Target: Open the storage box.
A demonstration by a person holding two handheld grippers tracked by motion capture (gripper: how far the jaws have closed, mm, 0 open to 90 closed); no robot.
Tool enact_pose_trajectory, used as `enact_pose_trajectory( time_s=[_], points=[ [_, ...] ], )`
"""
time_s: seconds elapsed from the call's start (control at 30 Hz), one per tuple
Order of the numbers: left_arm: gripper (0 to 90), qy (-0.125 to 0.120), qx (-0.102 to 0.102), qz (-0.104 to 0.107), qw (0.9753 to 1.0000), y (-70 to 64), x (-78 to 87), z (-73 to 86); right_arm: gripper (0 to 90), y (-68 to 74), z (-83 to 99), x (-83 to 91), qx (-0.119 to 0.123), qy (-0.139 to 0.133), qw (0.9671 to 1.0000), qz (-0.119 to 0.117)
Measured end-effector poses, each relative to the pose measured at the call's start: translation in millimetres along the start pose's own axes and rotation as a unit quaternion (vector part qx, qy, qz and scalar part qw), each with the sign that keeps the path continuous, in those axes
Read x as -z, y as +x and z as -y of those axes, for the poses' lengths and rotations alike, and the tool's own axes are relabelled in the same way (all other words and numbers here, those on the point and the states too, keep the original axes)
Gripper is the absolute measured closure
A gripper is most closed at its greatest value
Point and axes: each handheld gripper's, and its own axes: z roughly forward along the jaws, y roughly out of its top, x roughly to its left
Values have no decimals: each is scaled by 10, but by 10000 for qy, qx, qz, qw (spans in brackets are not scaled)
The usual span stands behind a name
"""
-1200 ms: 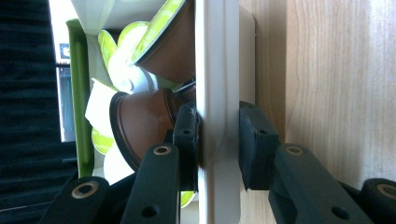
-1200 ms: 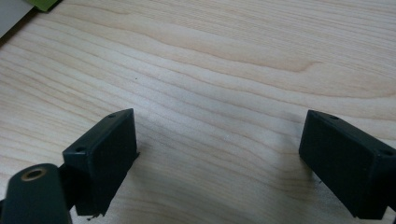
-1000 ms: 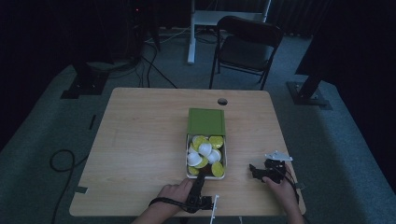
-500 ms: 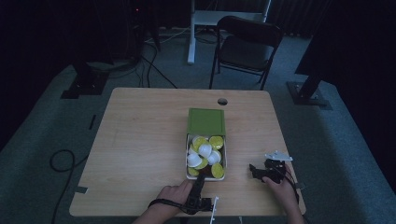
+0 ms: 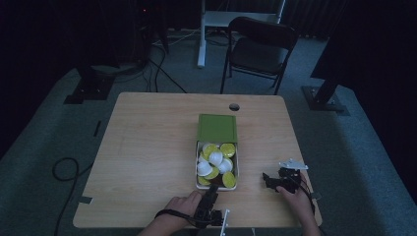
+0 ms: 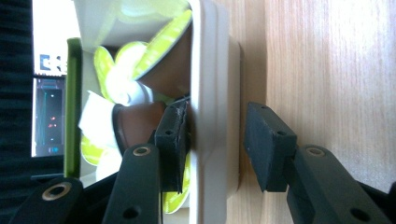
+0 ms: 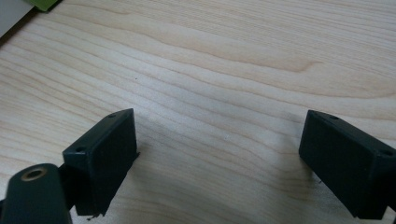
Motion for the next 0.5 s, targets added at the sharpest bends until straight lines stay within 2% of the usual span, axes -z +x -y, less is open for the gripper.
enact_pose_trajectory(
  time_s=[0.13, 0.2, 0.27, 0.5],
  points=[
    [598, -61, 110, -11, 9999, 46, 30, 8, 109, 0, 0, 0, -1, 1, 10000, -1],
    [598, -157, 244, 23, 9996, 85, 50, 13, 109, 0, 0, 0, -2, 1, 10000, 0],
    [569, -212, 368, 80, 9991, 150, 95, 7, 109, 0, 0, 0, -1, 1, 10000, 0],
    [569, -428, 687, -2, 9967, 359, 206, -10, 109, 0, 0, 0, -1, 1, 10000, 0]
  ],
)
